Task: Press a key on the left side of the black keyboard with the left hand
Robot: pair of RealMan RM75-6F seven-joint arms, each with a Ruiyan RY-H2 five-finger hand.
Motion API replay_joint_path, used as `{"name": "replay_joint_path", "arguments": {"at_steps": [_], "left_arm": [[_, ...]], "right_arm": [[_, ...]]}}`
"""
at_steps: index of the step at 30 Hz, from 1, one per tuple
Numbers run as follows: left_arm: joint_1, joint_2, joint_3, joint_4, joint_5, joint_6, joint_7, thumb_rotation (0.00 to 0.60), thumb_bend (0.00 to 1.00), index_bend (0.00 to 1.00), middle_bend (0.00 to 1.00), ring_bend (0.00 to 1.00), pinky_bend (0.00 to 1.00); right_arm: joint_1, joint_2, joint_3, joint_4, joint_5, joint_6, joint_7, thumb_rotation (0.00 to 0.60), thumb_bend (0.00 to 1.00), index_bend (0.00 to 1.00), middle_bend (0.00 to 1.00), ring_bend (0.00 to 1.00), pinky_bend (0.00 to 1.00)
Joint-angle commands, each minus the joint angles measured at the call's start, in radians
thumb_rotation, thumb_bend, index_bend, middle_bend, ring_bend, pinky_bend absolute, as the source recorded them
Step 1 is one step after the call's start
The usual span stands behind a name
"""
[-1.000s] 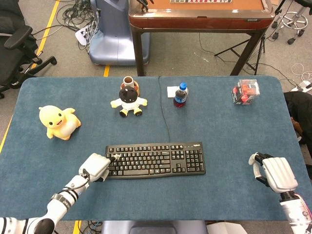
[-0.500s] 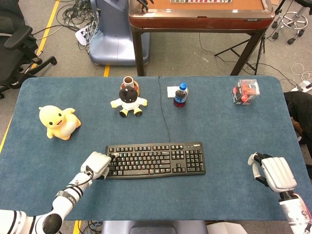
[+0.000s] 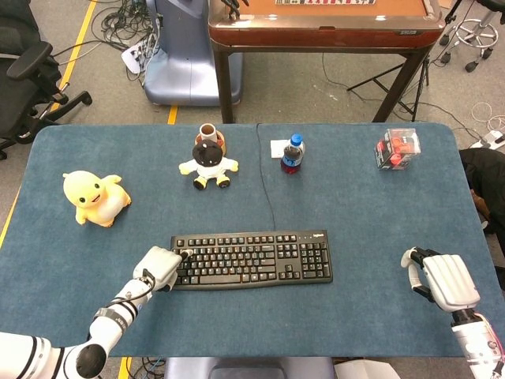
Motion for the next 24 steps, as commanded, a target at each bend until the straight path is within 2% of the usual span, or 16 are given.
{"name": "replay_joint_path", "arguments": {"at_steps": [1,24], "left_arm": [[-0.005,-0.002,0.005,0.005,0.000,0.000,-0.007,0.600,0.58,0.14,0.92,0.92,1.00],[-0.031,-0.033,0.042,0.051,-0.014,0.011,-0.037,0.600,0.58,0.15,0.92,0.92,1.00]], "right_arm": [[0.000,0.000,0.000,0.001,0.000,-0.001,-0.001,0.600,0.70,0.51,0.49,0.53,0.88],[0.002,-0.002,-0.001,0.000,0.002,-0.004,-0.004,0.600,0.70,0.51,0.49,0.53,0.88]]}}
